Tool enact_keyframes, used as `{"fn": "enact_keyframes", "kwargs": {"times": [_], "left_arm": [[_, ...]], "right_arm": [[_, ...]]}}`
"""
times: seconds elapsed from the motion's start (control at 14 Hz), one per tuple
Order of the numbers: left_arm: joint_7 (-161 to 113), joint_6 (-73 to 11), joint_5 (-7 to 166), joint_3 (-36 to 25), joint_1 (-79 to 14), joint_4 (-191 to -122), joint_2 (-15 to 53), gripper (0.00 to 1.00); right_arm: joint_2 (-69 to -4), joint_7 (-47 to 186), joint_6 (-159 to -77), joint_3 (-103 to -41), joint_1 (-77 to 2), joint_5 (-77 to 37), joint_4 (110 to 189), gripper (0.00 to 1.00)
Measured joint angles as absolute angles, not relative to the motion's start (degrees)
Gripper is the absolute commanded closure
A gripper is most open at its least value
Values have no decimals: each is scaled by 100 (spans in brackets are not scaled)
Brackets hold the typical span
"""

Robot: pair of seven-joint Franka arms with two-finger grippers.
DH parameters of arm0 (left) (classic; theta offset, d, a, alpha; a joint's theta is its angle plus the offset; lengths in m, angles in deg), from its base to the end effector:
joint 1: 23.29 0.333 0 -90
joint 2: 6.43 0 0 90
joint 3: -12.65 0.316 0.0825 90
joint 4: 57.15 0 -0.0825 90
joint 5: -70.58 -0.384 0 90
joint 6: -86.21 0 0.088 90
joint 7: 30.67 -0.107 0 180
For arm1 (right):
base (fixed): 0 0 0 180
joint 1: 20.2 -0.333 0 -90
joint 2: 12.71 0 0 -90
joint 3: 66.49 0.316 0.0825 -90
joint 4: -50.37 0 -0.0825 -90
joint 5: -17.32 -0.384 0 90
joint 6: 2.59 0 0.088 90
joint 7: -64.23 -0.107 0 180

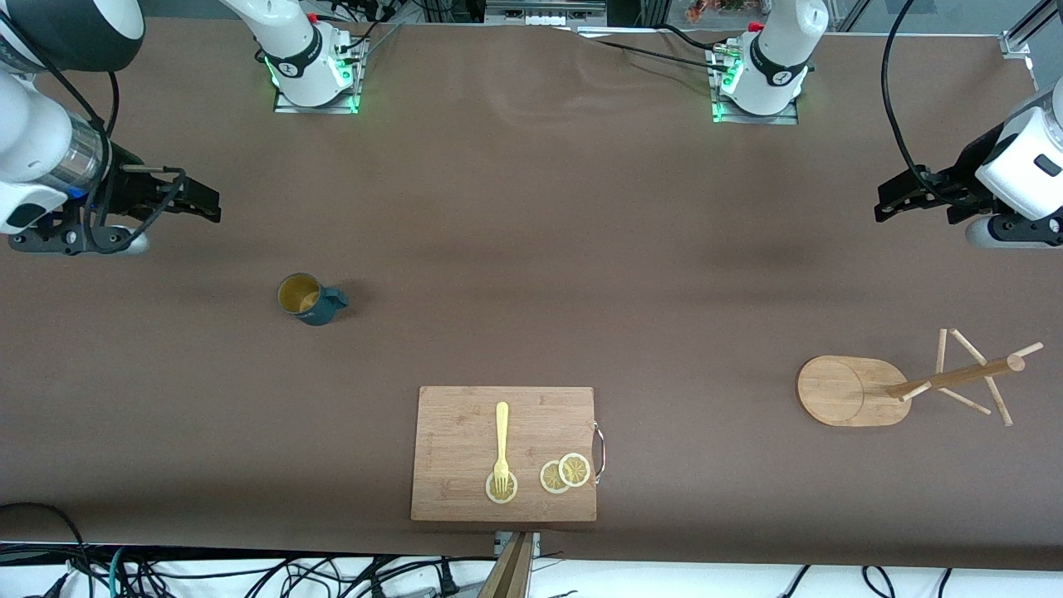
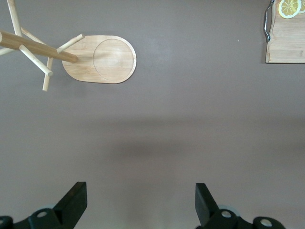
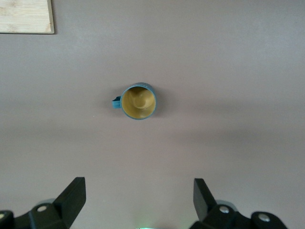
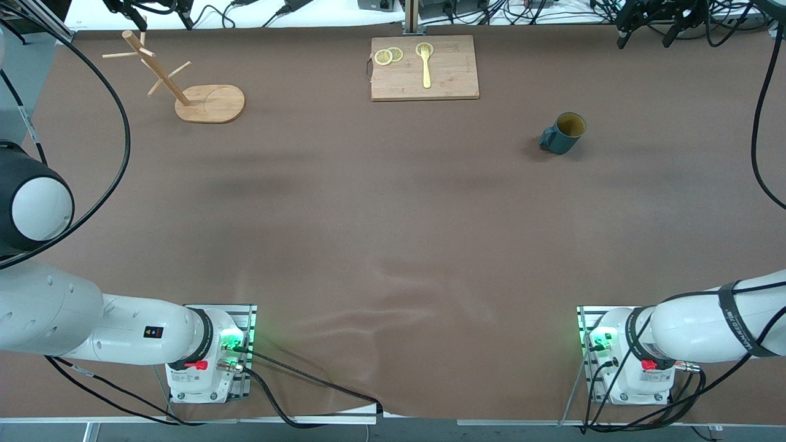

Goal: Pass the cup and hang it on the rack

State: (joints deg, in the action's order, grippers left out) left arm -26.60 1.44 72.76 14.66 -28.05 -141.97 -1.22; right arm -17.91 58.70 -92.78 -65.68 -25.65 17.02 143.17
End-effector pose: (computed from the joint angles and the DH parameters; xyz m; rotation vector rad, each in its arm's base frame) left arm 0.5718 -0.0328 0.6080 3.1087 0.0331 -0.1457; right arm 0.5717 0.0630 0.5505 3.1267 0.0194 -0.2133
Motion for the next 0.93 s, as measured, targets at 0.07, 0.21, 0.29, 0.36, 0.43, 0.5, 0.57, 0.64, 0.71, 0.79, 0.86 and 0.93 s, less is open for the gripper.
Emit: {"fn": "enact_keyframes", "kwargs": {"times": [0.07, 0.21, 0.29, 0.36, 0.43, 0.5, 0.57, 0.64, 0.71, 0.79, 0.86, 0.93], "left_arm": [[-2660, 144, 7276, 1466, -2805, -14197, -122, 0], [-2660, 144, 7276, 1466, -2806, -14197, -122, 0], [-2660, 144, 7276, 1466, -2807, -14197, -121, 0], [-2660, 144, 7276, 1465, -2808, -14197, -121, 0], [-2660, 144, 7276, 1464, -2808, -14197, -121, 0], [-2660, 144, 7276, 1464, -2807, -14197, -121, 0], [-2660, 144, 7276, 1464, -2807, -14196, -121, 0], [-2660, 144, 7276, 1464, -2807, -14196, -121, 0], [-2660, 144, 7276, 1464, -2807, -14196, -121, 0], [-2660, 144, 7276, 1464, -2807, -14196, -121, 0], [-2660, 144, 7276, 1464, -2806, -14196, -121, 0], [-2660, 144, 7276, 1464, -2806, -14196, -121, 0]], "right_arm": [[-1804, 5870, -9357, -6568, -2565, 1707, 14382, 0], [-1818, 5870, -9551, -6568, -2565, 1720, 14514, 0], [-1820, 5870, -9675, -6568, -2565, 1722, 14605, 0], [-1822, 5870, -9814, -6568, -2565, 1723, 14714, 0], [-1826, 5870, -10002, -6568, -2565, 1726, 14857, 0], [-1832, 5869, -10235, -6568, -2565, 1726, 15033, 0], [-1841, 5865, -10488, -6568, -2565, 1726, 15233, 0], [-1855, 5858, -10780, -6568, -2565, 1726, 15462, 0], [-1889, 5856, -11097, -6568, -2565, 1727, 15706, 0], [-1951, 5855, -11383, -6568, -2564, 1727, 15908, 0], [-2045, 5854, -11623, -6568, -2564, 1727, 16053, 0], [-2171, 5852, -11826, -6569, -2563, 1728, 16139, 0]]}}
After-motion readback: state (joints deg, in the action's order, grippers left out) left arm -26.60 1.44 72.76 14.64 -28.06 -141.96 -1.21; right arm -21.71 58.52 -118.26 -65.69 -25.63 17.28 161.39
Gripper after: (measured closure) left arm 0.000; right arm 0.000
